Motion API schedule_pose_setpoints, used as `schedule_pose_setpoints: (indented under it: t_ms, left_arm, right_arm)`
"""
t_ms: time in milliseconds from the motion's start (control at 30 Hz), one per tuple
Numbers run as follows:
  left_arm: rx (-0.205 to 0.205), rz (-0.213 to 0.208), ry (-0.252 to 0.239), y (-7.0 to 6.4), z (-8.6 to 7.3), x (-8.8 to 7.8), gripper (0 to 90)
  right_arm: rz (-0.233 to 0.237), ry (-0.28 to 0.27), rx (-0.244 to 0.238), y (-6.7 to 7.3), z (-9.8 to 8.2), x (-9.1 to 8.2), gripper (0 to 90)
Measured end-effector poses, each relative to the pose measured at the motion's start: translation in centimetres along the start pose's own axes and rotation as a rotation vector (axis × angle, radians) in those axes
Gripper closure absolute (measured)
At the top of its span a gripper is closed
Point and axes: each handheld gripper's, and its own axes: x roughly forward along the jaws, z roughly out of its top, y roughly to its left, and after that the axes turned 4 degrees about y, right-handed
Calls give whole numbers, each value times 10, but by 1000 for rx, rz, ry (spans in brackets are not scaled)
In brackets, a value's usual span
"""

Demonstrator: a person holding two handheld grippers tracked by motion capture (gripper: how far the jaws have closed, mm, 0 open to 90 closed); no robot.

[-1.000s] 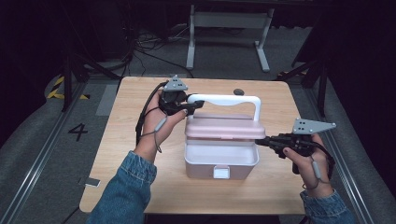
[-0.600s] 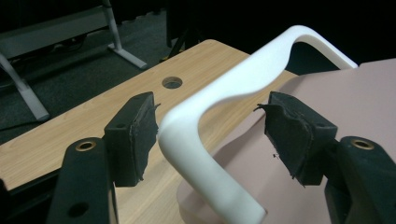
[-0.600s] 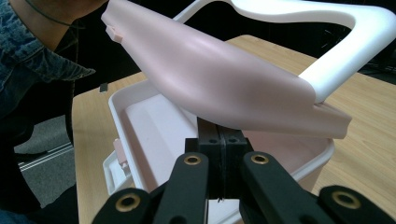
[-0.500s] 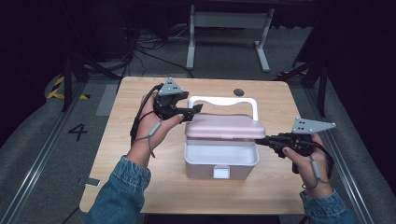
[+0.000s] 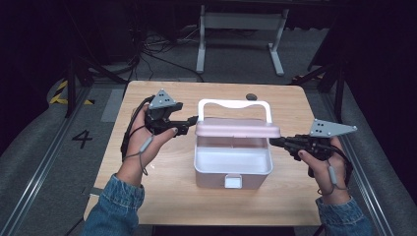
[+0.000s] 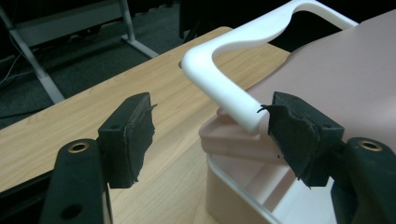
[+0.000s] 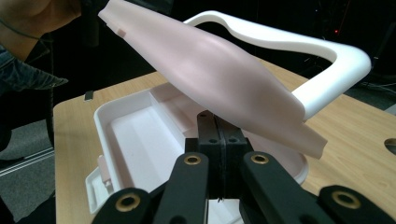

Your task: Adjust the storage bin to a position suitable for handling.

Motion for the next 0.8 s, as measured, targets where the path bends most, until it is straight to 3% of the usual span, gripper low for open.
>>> schedule_pose_setpoints:
  t_ms: [100, 300, 433, 567, 800]
  left_arm:
    - [-26, 6, 4, 4, -6, -3, 325]
    - [-39, 8, 35, 7, -16, -6, 314]
    - [-28, 2, 52, 7, -21, -3, 310]
    - [18, -21, 83, 5, -23, 4, 286]
    - [46, -42, 50, 1, -18, 14, 253]
  right_arm:
    - [-3, -15, -3, -4, 4, 0, 900]
    - [-16, -46, 3, -14, 12, 2, 900]
    - [-27, -58, 0, -19, 17, 4, 900]
    - [-34, -62, 1, -24, 23, 5, 900]
    - [-60, -52, -5, -30, 33, 6, 900]
